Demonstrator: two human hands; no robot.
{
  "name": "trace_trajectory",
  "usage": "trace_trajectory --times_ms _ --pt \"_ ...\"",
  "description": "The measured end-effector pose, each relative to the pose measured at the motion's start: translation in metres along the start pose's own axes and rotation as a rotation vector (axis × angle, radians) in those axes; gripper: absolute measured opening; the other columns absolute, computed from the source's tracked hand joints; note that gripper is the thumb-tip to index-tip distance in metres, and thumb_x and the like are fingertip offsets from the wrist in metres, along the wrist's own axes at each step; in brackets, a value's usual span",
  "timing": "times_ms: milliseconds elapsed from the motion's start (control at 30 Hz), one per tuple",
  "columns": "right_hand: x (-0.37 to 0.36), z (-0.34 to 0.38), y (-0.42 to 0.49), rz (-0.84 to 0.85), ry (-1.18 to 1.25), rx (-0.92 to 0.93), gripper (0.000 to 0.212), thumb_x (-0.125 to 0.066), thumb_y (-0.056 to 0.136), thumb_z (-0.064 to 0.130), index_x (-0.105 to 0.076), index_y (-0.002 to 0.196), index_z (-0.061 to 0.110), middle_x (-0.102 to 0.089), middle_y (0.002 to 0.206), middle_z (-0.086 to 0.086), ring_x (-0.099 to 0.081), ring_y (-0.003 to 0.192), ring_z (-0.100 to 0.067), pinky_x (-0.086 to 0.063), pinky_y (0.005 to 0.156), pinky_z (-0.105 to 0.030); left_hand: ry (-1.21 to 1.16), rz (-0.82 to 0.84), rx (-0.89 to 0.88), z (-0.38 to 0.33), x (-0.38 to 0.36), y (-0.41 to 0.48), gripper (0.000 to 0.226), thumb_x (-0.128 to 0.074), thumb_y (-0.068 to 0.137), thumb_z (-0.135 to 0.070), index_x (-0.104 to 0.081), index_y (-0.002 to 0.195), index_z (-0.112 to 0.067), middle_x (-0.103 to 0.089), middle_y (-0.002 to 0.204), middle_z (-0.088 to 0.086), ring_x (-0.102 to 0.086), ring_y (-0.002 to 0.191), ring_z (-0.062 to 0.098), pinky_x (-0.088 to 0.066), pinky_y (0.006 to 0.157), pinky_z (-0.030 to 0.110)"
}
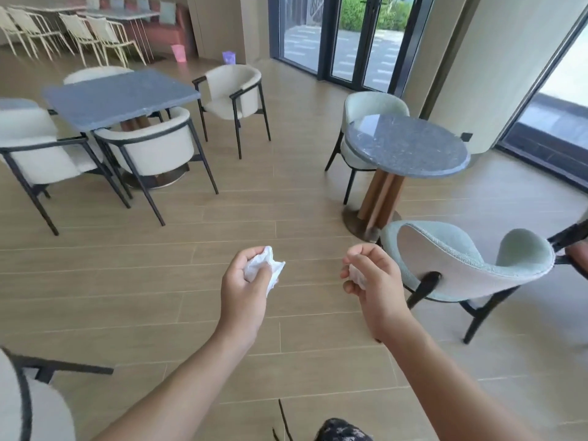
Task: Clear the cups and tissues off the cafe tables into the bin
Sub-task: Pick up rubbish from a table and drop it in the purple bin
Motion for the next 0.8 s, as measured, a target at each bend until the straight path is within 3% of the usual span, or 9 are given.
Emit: trace_trajectory --times_ms 167,367,500,633,800 --pt "-0.001 -0.006 0.133 -0.021 0.008 -0.016 0.010 -0.068 0.075 0.019 -0.062 0.082 0.018 -0.054 0.083 -0.010 -0.055 0.070 -0.019 -0.039 0.058 -0.031 0.020 0.021 0.012 0.014 -0.056 0.125 0.037 -0.062 0.098 -0.010 -0.070 0.091 -0.045 -0.074 0.094 -0.008 -0.071 0.094 0.037 -0.057 0.079 0.039" --pt "0.001 0.013 0.327 -0.030 -0.002 -0.003 0.007 -0.067 0.076 0.018 -0.061 0.079 0.018 -0.056 0.081 -0.007 -0.055 0.068 -0.019 -0.039 0.056 -0.030 0.018 -0.012 0.014 0.014 -0.141 0.295 0.028 -0.061 0.099 -0.011 -0.070 0.098 -0.038 -0.075 0.099 -0.006 -0.072 0.095 0.031 -0.055 0.074 0.030" --pt "-0.010 0.057 0.455 0.009 -0.015 0.036 0.008 -0.068 0.080 0.017 -0.064 0.076 0.023 -0.056 0.081 -0.006 -0.055 0.068 -0.019 -0.039 0.056 -0.029 -0.022 -0.035 0.008 -0.013 -0.192 0.402 0.024 -0.062 0.099 -0.011 -0.069 0.102 -0.033 -0.076 0.099 -0.005 -0.074 0.092 0.027 -0.056 0.075 0.031" --pt "-0.030 0.087 0.565 0.032 -0.016 0.043 0.008 -0.067 0.080 0.018 -0.061 0.085 0.016 -0.057 0.080 -0.005 -0.056 0.068 -0.016 -0.040 0.057 -0.028 -0.047 -0.061 -0.004 -0.032 -0.230 0.502 0.023 -0.061 0.099 -0.009 -0.069 0.103 -0.030 -0.076 0.091 -0.009 -0.071 0.081 0.021 -0.054 0.072 0.034" --pt "-0.062 0.092 0.696 0.035 -0.025 0.037 0.011 -0.067 0.077 0.019 -0.060 0.085 0.015 -0.057 0.082 -0.007 -0.056 0.068 -0.017 -0.040 0.056 -0.027 -0.068 -0.089 -0.016 -0.032 -0.259 0.630 0.028 -0.061 0.098 -0.007 -0.069 0.101 -0.034 -0.073 0.103 0.000 -0.072 0.095 0.029 -0.055 0.072 0.026"
Point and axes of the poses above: each hand's wrist, its own y-axis towards the middle knuckle, its own x-axis out of the back of the hand, z = x × y, the point moved 3 cm from there along y, towards the middle knuckle
